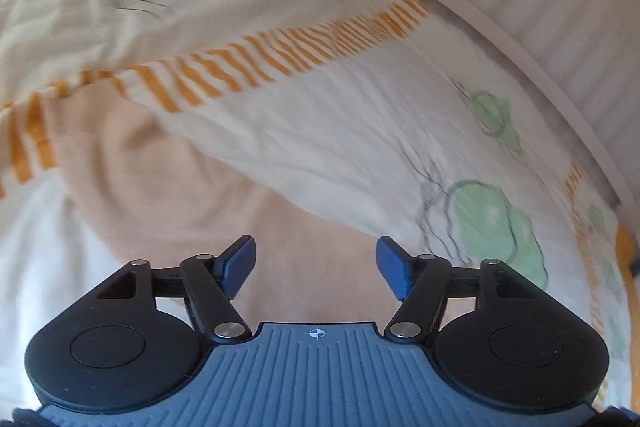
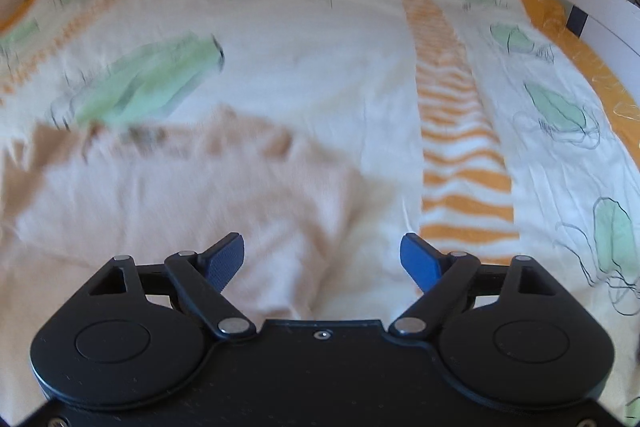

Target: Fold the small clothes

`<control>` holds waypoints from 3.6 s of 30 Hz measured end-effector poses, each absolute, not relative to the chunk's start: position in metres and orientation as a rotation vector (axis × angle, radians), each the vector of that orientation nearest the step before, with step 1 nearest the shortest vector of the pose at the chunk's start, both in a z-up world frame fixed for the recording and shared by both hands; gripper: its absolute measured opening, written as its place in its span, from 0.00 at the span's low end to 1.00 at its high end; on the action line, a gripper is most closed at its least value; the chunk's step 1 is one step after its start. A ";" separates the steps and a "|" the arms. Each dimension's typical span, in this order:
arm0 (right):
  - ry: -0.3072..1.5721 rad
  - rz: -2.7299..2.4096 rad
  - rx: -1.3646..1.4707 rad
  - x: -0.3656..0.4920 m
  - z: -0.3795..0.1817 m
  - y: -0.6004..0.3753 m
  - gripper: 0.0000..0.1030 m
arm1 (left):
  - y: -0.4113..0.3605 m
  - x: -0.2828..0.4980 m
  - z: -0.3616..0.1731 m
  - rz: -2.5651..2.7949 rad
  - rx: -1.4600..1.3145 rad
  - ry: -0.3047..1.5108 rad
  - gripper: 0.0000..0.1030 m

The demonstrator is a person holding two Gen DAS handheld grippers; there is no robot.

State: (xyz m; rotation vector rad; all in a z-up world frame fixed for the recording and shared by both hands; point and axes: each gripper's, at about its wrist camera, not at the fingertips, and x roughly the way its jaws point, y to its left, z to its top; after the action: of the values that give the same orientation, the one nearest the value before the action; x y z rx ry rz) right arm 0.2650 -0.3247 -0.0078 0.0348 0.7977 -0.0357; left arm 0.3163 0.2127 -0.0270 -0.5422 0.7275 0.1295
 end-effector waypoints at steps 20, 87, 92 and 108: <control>0.754 0.167 0.059 0.276 -0.017 -0.266 0.91 | 0.305 0.318 -0.072 0.297 -0.603 0.685 0.74; 0.813 0.058 0.041 0.265 -0.044 -0.232 0.38 | 0.092 0.334 0.004 -0.267 -0.393 0.698 0.88; 0.849 0.043 0.163 0.238 -0.053 -0.277 0.63 | 0.089 0.334 0.001 -0.272 -0.385 0.712 0.88; 0.870 0.115 0.295 0.241 -0.052 -0.278 0.16 | 0.087 0.338 -0.007 -0.278 -0.344 0.755 0.88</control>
State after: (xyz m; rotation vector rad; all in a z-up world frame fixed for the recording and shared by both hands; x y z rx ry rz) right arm 0.2414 -0.2784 -0.0524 0.2948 0.8700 0.1147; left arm 0.3379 0.0870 -0.0069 -0.3435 0.7555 -0.2777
